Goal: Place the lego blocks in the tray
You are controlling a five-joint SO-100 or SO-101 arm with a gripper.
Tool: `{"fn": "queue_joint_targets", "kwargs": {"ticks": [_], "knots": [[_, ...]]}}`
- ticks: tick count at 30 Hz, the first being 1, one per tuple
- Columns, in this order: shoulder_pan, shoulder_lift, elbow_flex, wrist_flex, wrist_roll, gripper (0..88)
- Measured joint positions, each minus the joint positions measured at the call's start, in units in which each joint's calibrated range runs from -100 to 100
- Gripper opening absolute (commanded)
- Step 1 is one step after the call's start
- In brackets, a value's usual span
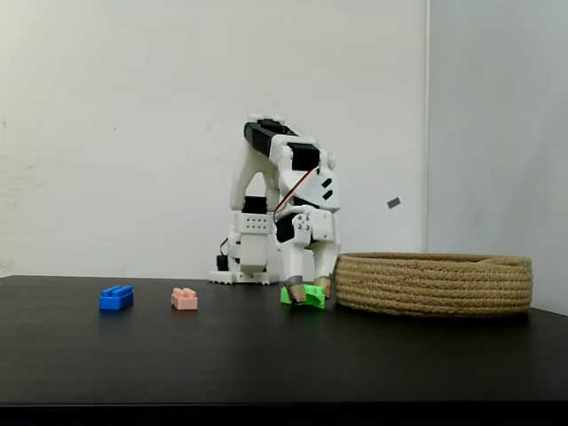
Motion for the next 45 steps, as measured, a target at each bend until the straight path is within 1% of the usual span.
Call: {"fn": "queue_joint_targets", "kwargs": {"ticks": [3,5,13,16,19,26,30,34,37,39,42,45], "knots": [[0.0,-0.1,0.0,0.3,1.3,0.0],[0.0,-0.8,0.1,2.4,2.3,0.0],[2.1,-10.8,2.5,18.3,6.8,0.0],[1.5,-17.3,2.5,24.5,7.2,0.0],[-0.9,-23.0,2.1,27.3,7.2,0.1],[-11.2,-29.9,-0.5,23.7,6.3,0.1],[-15.2,-29.2,-4.5,21.8,4.3,0.1],[-20.2,-23.7,-10.1,17.5,2.8,0.2],[-23.5,-19.7,-11.8,12.7,2.4,8.4],[-24.6,-18.3,-11.9,11.0,2.7,20.9],[-24.8,-17.7,-11.9,10.0,3.5,34.7],[-24.6,-17.7,-11.8,9.8,4.3,39.6]]}}
